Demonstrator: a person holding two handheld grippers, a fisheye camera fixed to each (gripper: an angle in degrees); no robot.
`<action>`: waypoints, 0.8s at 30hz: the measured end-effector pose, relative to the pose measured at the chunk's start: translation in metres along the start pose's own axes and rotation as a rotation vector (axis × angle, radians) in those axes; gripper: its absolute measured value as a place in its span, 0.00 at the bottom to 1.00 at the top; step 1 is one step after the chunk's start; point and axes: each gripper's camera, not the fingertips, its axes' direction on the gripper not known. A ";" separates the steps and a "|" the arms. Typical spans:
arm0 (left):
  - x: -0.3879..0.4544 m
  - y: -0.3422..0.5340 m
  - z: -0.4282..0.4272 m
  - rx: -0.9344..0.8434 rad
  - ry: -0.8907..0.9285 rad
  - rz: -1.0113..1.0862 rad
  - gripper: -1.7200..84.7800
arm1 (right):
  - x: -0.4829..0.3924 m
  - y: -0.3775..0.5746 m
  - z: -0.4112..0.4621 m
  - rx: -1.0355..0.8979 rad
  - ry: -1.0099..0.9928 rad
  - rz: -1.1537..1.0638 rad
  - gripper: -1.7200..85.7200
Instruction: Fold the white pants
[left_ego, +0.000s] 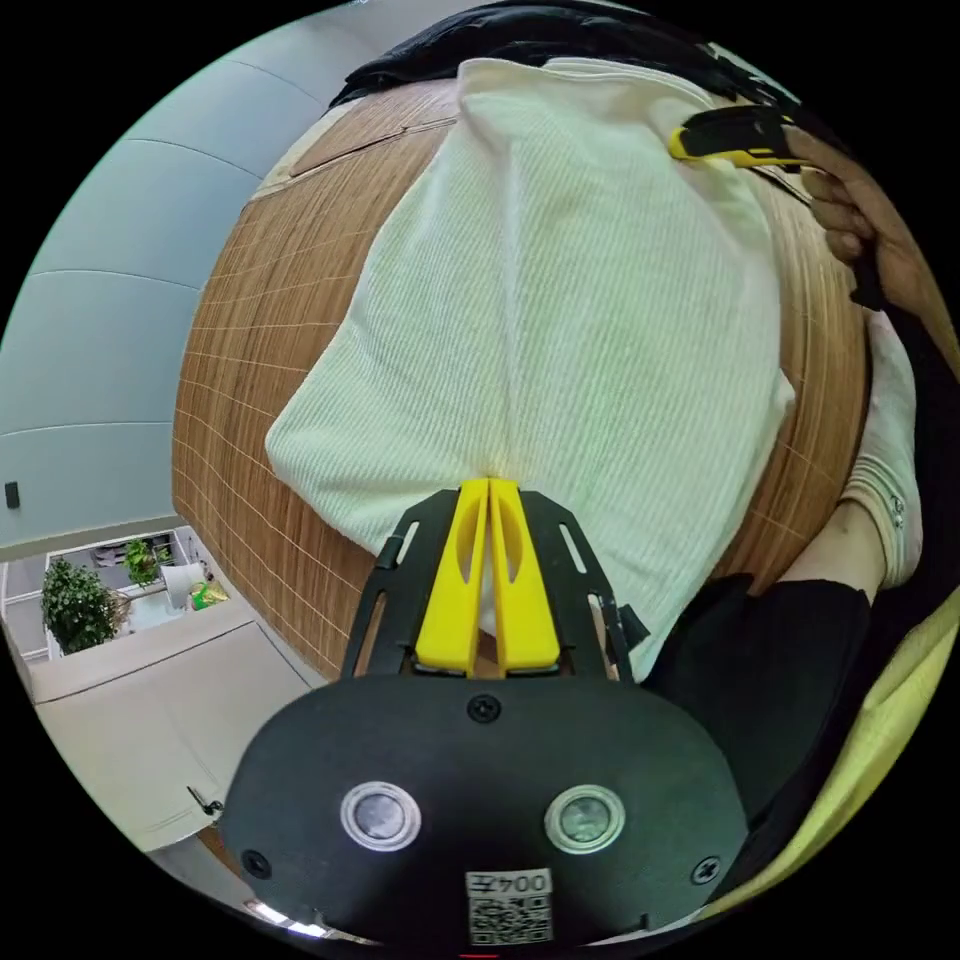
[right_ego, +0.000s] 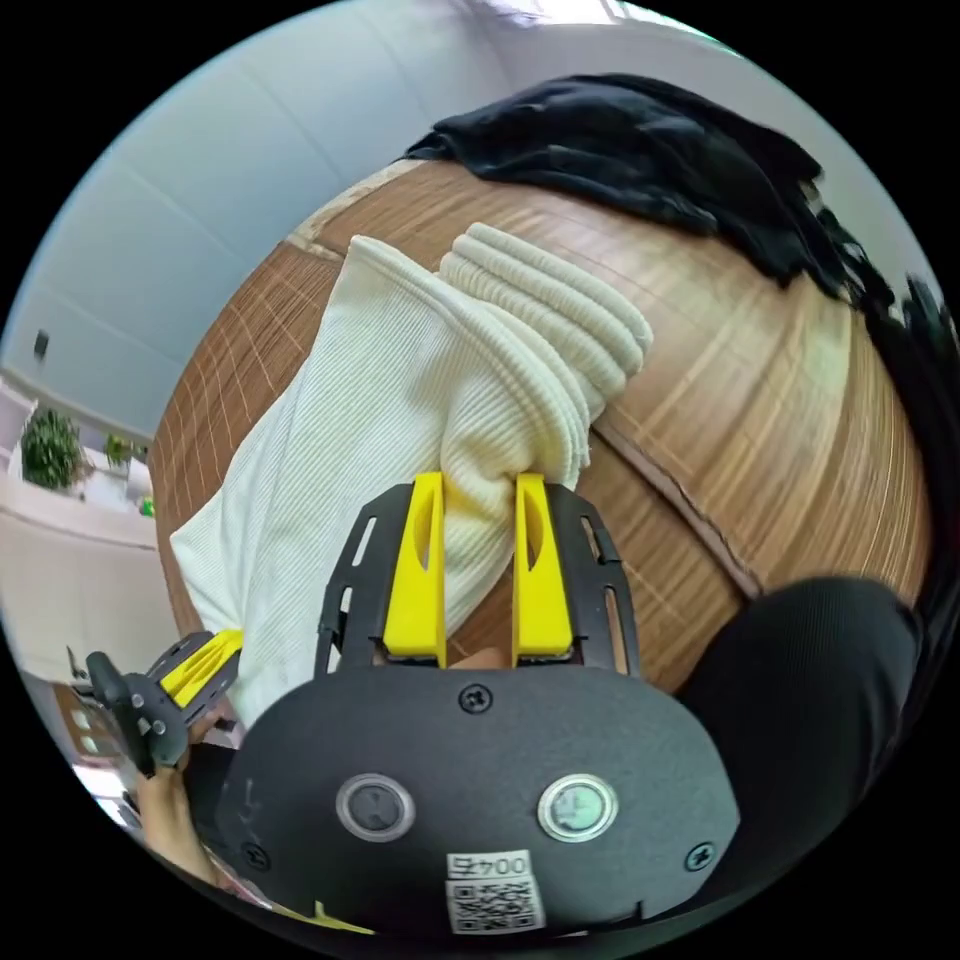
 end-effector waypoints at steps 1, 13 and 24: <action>-0.002 0.005 -0.003 0.008 0.034 -0.011 0.03 | -0.014 -0.012 0.005 0.011 0.025 -0.072 0.15; -0.144 0.128 -0.023 0.414 -0.006 -0.417 0.05 | -0.162 -0.161 0.031 0.029 0.136 -0.652 0.13; -0.199 0.186 0.001 0.410 0.281 -0.539 0.05 | -0.026 -0.016 0.003 -0.223 -0.365 -0.363 0.21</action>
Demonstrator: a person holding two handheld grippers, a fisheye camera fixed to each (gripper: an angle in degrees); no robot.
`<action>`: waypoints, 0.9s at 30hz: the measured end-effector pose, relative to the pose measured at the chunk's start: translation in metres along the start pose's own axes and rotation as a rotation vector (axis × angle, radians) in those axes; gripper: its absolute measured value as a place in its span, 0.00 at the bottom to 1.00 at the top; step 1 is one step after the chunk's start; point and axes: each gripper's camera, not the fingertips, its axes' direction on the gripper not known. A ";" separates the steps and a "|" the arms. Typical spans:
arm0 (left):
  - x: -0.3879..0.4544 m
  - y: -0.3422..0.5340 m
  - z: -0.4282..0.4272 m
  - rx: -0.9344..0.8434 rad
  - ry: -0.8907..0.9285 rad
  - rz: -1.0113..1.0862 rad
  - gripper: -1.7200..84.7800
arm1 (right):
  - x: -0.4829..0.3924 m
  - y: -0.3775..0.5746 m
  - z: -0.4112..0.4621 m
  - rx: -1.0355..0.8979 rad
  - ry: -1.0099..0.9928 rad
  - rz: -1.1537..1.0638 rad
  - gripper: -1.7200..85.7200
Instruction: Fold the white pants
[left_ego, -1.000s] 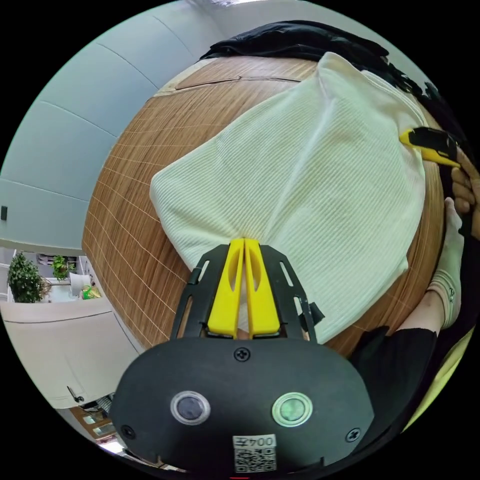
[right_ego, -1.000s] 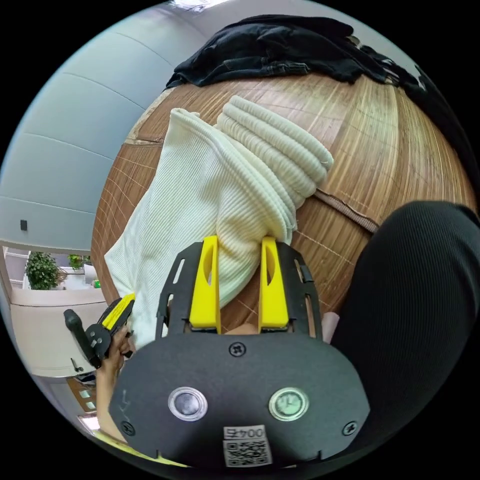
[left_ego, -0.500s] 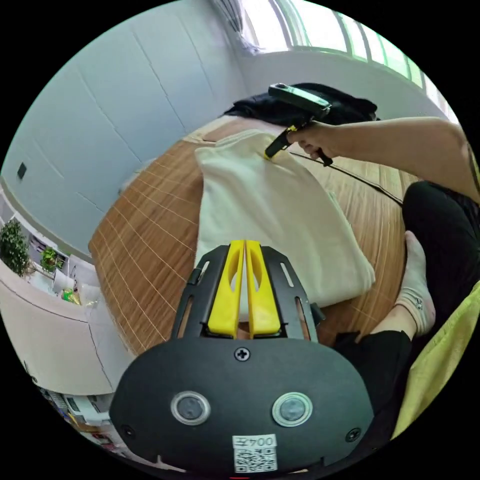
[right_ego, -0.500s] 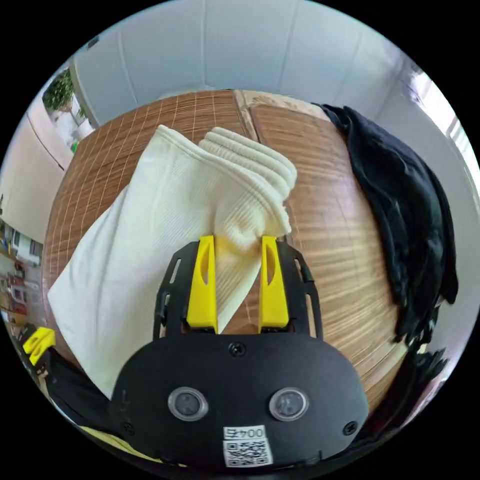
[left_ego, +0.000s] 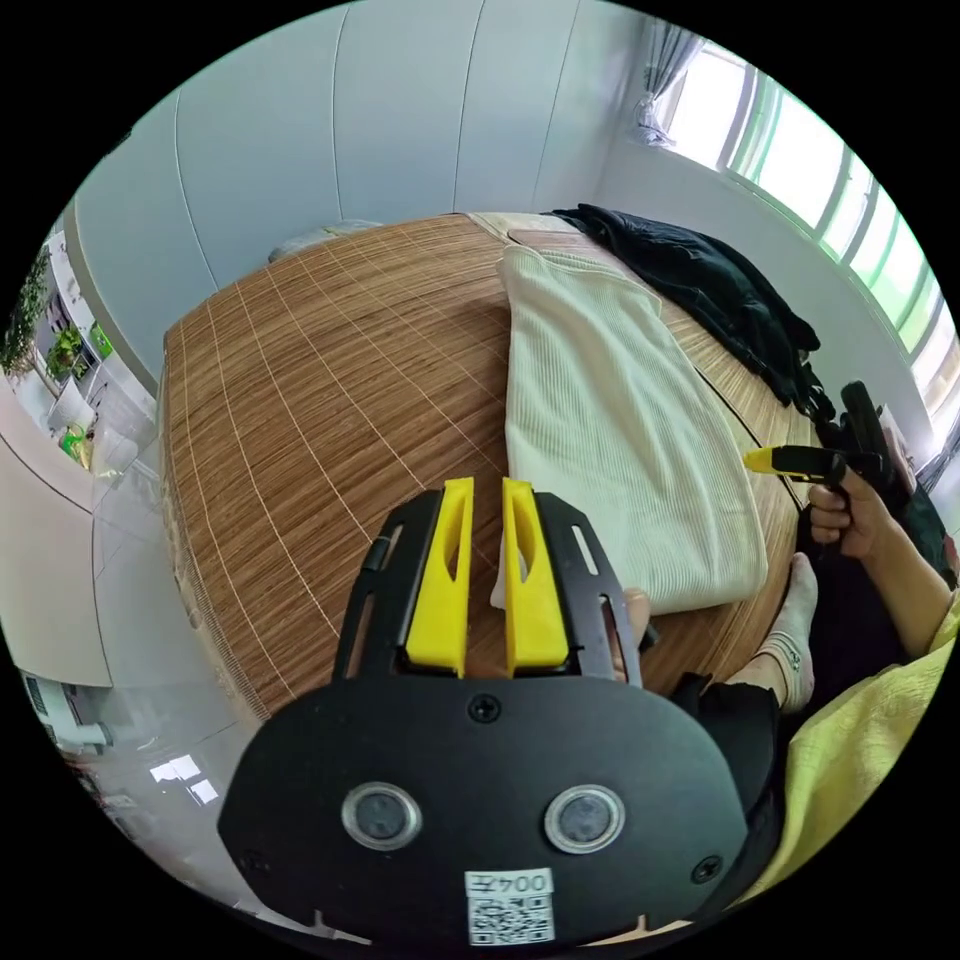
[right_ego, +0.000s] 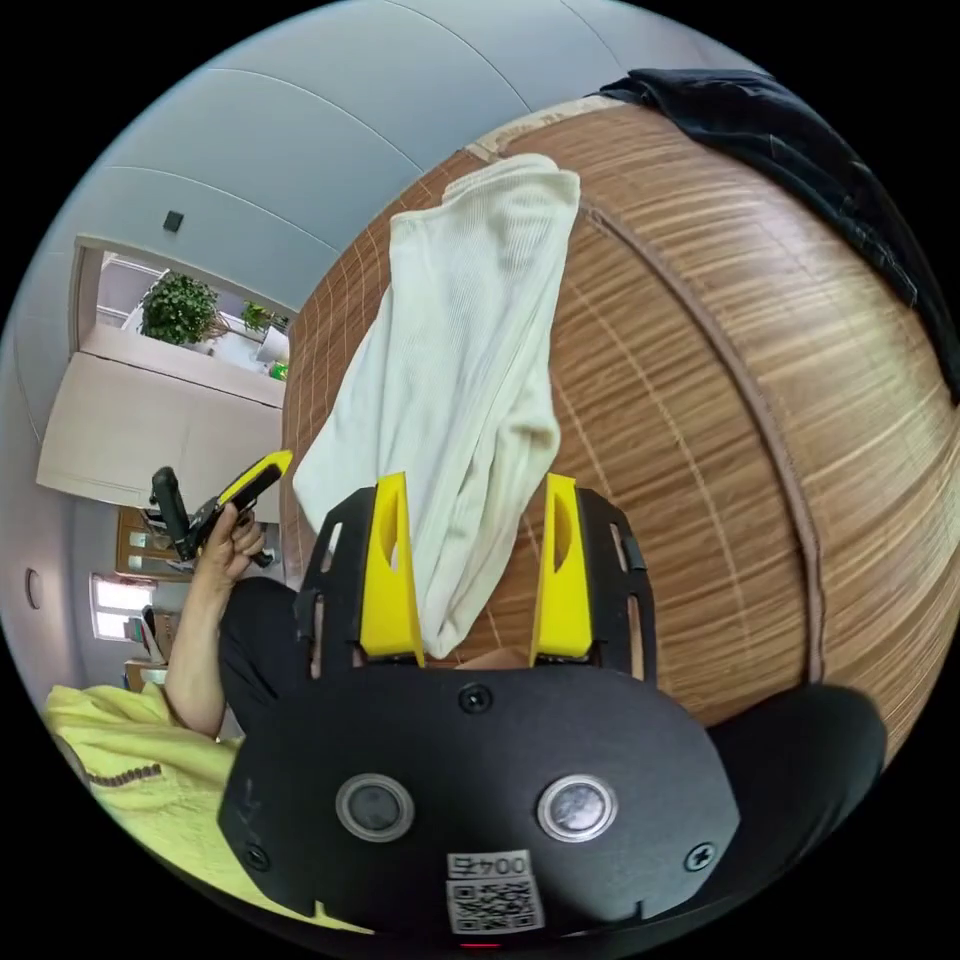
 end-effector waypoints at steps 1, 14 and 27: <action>0.004 0.001 0.003 -0.014 -0.006 0.015 0.05 | -0.005 0.011 0.008 -0.014 0.002 0.000 0.21; 0.103 0.033 -0.021 -0.083 -0.116 0.265 0.03 | -0.009 0.032 -0.012 -0.091 0.099 -0.288 0.08; 0.162 0.062 -0.032 -0.189 -0.185 0.179 0.03 | -0.041 0.106 0.014 -0.214 0.116 -0.419 0.10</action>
